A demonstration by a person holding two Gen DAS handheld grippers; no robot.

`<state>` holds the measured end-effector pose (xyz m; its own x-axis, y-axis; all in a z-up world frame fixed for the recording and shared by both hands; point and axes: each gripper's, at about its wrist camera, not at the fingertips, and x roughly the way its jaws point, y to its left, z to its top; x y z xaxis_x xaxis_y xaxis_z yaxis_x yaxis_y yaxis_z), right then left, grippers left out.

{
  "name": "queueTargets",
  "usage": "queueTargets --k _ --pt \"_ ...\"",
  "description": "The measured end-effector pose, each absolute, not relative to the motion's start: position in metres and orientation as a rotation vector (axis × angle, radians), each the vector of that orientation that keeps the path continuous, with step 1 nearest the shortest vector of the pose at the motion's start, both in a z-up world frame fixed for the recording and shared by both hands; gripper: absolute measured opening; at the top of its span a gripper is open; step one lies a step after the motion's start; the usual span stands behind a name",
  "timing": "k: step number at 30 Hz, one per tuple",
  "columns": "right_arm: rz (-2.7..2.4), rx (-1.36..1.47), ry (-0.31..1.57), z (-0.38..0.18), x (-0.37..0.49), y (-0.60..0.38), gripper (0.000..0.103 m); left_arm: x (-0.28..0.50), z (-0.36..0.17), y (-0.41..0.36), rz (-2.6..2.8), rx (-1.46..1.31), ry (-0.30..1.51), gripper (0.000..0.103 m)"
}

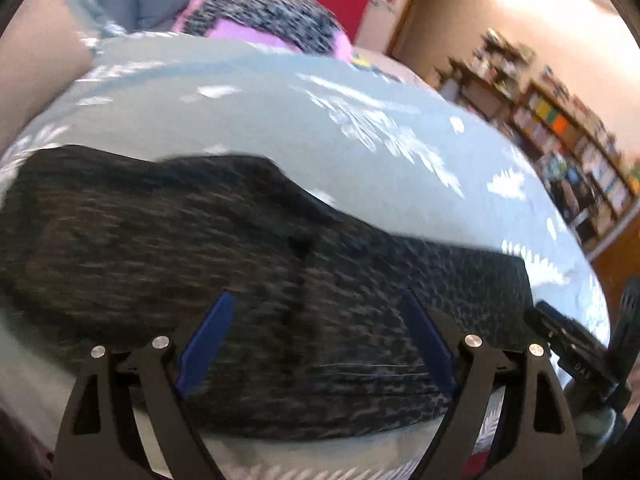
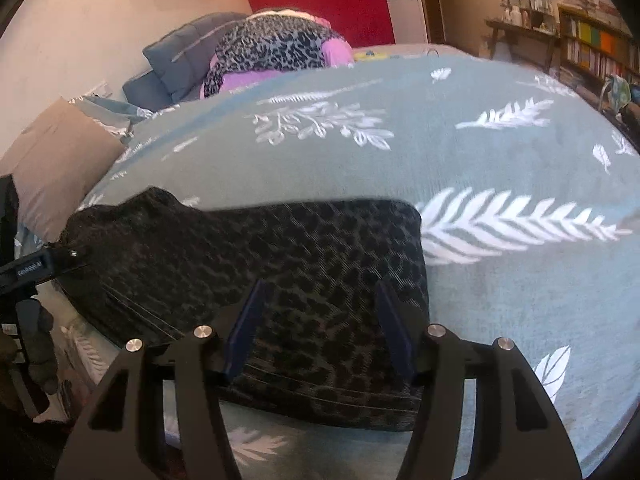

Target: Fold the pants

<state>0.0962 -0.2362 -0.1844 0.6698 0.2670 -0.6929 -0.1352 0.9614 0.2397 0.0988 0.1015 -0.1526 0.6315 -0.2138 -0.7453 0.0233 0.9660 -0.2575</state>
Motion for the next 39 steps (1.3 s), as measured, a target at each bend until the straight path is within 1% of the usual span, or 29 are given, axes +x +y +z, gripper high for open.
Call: queueTargets --k 4,13,17,20,26,27,30,32,34,35,36,39 --pt "0.238 0.164 0.776 -0.170 0.099 -0.224 0.059 0.083 -0.139 0.153 -0.018 -0.307 0.842 0.085" --pt "0.292 0.111 0.784 -0.161 0.109 -0.186 0.059 0.043 -0.136 0.253 0.183 -0.464 0.836 0.085" --pt "0.318 0.079 0.798 -0.162 0.113 -0.170 0.059 0.031 -0.144 0.286 0.246 -0.511 0.843 0.085" --pt "0.326 0.059 0.811 -0.165 0.116 -0.160 0.059 0.028 -0.152 0.308 0.262 -0.599 0.842 0.085" --pt "0.329 0.046 0.824 -0.168 0.120 -0.152 0.059 0.043 -0.162 0.333 0.245 -0.729 0.838 0.085" --pt "0.328 0.046 0.826 -0.169 0.120 -0.152 0.059 0.046 -0.162 0.334 0.236 -0.739 0.833 0.084" --pt "0.323 0.048 0.830 -0.169 0.120 -0.153 0.059 0.053 -0.159 0.333 0.238 -0.726 0.831 0.068" --pt "0.318 0.052 0.832 -0.170 0.121 -0.153 0.059 0.062 -0.157 0.333 0.233 -0.719 0.830 0.063" --pt "0.315 0.056 0.835 -0.172 0.122 -0.154 0.059 0.068 -0.156 0.335 0.241 -0.718 0.842 0.049" --pt "0.315 0.057 0.838 -0.172 0.122 -0.154 0.059 0.071 -0.155 0.336 0.249 -0.711 0.848 0.045" --pt "0.315 0.059 0.839 -0.173 0.123 -0.154 0.059 0.073 -0.155 0.338 0.251 -0.706 0.851 0.039" --pt "0.316 0.060 0.838 -0.172 0.123 -0.154 0.059 0.078 -0.146 0.338 0.204 -0.688 0.835 0.031"
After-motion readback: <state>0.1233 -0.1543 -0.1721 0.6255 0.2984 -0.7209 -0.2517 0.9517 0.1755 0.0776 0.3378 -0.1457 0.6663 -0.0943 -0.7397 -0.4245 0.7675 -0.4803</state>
